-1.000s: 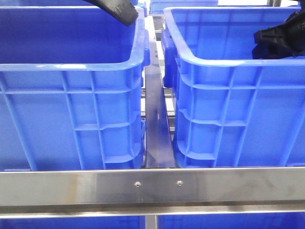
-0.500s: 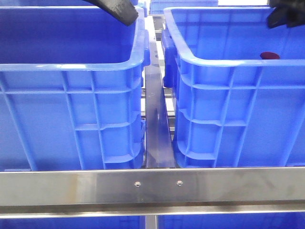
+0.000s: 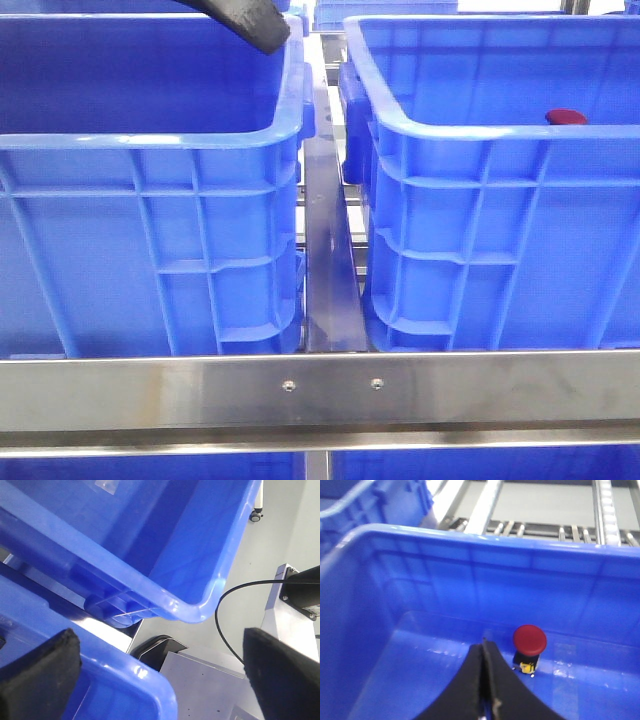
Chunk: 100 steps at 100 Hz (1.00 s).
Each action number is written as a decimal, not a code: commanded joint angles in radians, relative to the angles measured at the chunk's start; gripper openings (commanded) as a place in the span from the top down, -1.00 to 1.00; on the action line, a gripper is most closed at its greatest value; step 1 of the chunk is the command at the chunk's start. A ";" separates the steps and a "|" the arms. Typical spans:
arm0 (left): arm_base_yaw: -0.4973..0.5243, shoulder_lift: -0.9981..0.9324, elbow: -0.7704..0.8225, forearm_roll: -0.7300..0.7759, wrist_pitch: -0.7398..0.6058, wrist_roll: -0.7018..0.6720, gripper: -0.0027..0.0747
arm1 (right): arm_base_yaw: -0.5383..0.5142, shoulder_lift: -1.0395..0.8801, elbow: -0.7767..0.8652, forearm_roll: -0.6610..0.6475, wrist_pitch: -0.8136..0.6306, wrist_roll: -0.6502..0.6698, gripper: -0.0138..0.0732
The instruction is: Pick red and yellow buttons and place in box
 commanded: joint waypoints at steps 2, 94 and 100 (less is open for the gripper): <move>-0.006 -0.043 -0.031 -0.054 0.020 0.001 -0.67 | -0.003 -0.112 0.034 0.017 0.043 -0.007 0.84; -0.006 -0.136 -0.019 0.344 -0.160 -0.339 0.76 | -0.003 -0.569 0.315 0.017 0.087 -0.007 0.84; -0.006 -0.154 -0.008 0.417 -0.171 -0.388 0.98 | -0.003 -0.569 0.315 0.017 0.087 -0.007 0.84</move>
